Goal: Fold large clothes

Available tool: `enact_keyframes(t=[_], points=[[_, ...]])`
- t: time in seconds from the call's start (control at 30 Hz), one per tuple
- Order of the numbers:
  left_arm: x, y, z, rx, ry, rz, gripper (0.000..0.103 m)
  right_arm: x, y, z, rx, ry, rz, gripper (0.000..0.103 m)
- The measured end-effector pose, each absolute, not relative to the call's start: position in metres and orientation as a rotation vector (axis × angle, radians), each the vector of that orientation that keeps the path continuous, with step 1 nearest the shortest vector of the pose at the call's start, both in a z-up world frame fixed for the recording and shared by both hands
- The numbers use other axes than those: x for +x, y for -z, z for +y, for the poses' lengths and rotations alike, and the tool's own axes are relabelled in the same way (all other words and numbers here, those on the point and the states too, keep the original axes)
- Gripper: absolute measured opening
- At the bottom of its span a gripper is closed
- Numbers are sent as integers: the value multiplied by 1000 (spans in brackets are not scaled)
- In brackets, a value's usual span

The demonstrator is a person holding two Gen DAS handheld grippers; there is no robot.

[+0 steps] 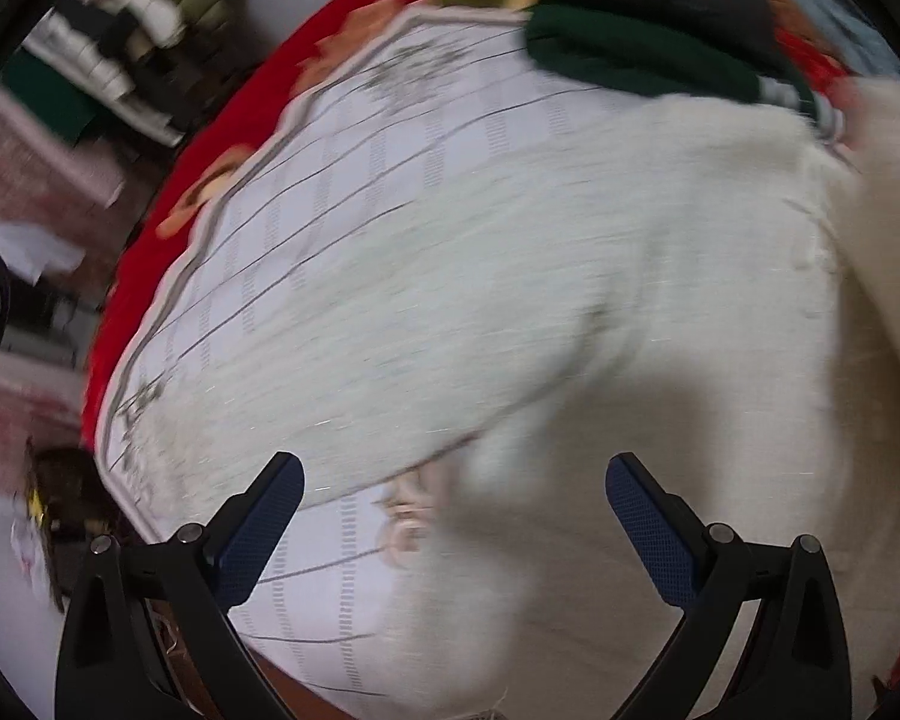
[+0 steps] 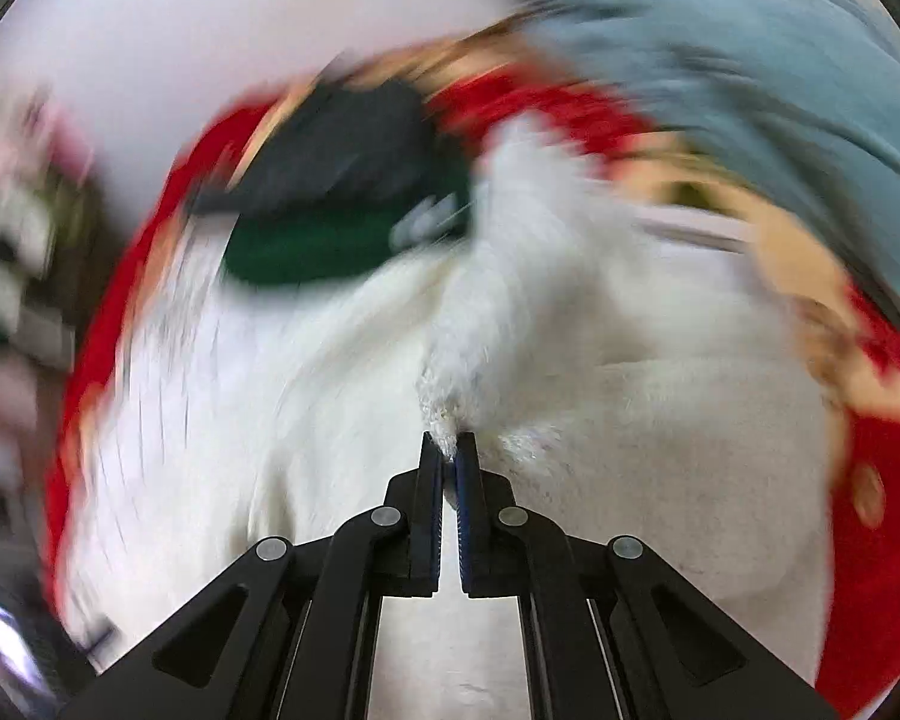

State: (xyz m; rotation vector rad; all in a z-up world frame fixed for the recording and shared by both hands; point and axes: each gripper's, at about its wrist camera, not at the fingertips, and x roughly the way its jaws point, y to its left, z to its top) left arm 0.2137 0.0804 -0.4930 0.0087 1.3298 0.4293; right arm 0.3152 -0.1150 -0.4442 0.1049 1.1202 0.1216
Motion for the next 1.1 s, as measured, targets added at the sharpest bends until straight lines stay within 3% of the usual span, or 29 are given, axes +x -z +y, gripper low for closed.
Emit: enact_keyframes(t=[0.1,0.2,0.27,0.33,0.43,0.63,0.73,0.83,0.87,0.93,0.97,1.0,1.1], points=[[201,504,110,-3,-488,1357,103,320,510,-42,-115,-262,1306,4],[190,510,131,-23,-520,1372,103,312,548,-21,-185,-303,1419,17],[180,510,142,-54,-527,1378,103,304,539,-36,-40,-356,1427,52],[169,509,153,-97,-536,1382,103,286,511,-63,110,-368,1384,75],[145,518,176,-211,-564,1413,103,261,486,-100,241,-324,1376,76],[106,570,242,-698,-613,1460,102,268,509,-148,329,-219,1457,76],[89,594,290,-1020,-680,1320,102,276,527,-160,358,-188,1471,76],[88,602,319,-1121,-751,1217,102,288,537,-158,394,-161,1479,76],[91,601,329,-1126,-793,1182,98,292,542,-150,403,-152,1478,76],[100,595,341,-1057,-861,1130,67,297,544,-139,408,-148,1473,76],[108,592,348,-1006,-875,1128,37,300,542,-132,408,-150,1467,76],[115,590,356,-982,-873,1115,18,303,540,-126,400,-154,1462,76],[128,582,377,-945,-857,1057,14,317,530,-92,285,-188,1436,76]])
